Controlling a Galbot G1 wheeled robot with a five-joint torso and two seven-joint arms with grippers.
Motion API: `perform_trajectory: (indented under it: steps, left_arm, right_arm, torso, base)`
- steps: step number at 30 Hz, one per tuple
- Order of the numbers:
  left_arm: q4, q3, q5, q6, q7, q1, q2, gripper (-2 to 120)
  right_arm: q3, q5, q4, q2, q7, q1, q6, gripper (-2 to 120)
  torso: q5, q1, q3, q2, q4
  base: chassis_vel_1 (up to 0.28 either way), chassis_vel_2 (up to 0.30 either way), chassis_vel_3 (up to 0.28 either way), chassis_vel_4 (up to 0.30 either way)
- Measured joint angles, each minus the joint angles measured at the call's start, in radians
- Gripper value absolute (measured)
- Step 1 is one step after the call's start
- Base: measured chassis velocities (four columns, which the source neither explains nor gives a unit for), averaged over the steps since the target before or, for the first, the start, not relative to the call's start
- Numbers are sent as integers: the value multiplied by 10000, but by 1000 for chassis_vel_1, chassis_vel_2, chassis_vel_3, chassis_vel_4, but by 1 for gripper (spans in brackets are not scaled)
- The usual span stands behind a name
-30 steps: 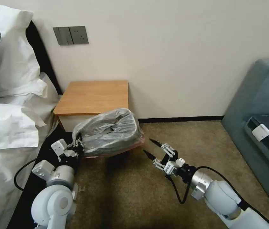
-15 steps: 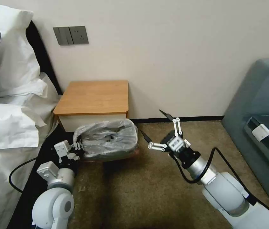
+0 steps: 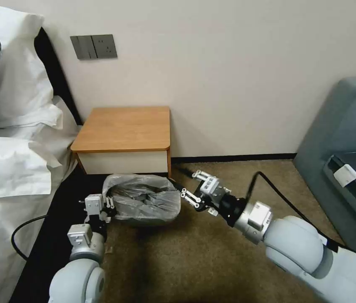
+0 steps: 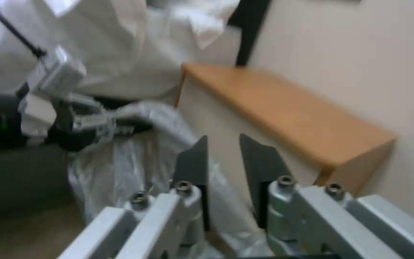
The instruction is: Pick up the garbage bag from the table and place it over the trash can.
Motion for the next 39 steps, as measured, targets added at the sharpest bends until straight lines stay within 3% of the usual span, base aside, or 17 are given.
perform_trajectory:
  steps: [6, 8, 23, 27, 39]
  left_arm:
    - [0, 196, 105, -35, 3, 103, -32, 7]
    - [-5, 242, 142, -42, 12, 144, -41, 7]
    - [-30, 460, 385, -116, 58, 133, -105, 7]
    - [-12, 555, 558, -194, 90, 173, -147, 7]
    - [43, 748, 1026, -389, 118, 292, -241, 7]
  right_arm:
    - [-1380, 775, -944, 234, 10, 1434, -635, 0]
    - [-2128, 796, -1495, 473, -56, 2106, -920, 0]
    - [-4595, 830, -3050, 1446, -227, 4320, -2210, 0]
    - [-5462, 760, -3694, 1770, -325, 5368, -2308, 0]
    - [-6745, 77, -4970, 2559, -708, 6292, -2306, 0]
  torso:
    - [-2, 0, 1, 0, 2]
    - [-1, 0, 0, 0, 3]
    - [0, 0, 1, 0, 1]
    - [-2, 0, 0, 0, 3]
    - [-2, 0, 0, 0, 1]
  base:
    - [0, 0, 0, 0]
    - [0, 0, 0, 0]
    - [0, 0, 0, 0]
    - [0, 0, 0, 0]
    - [0, 0, 0, 0]
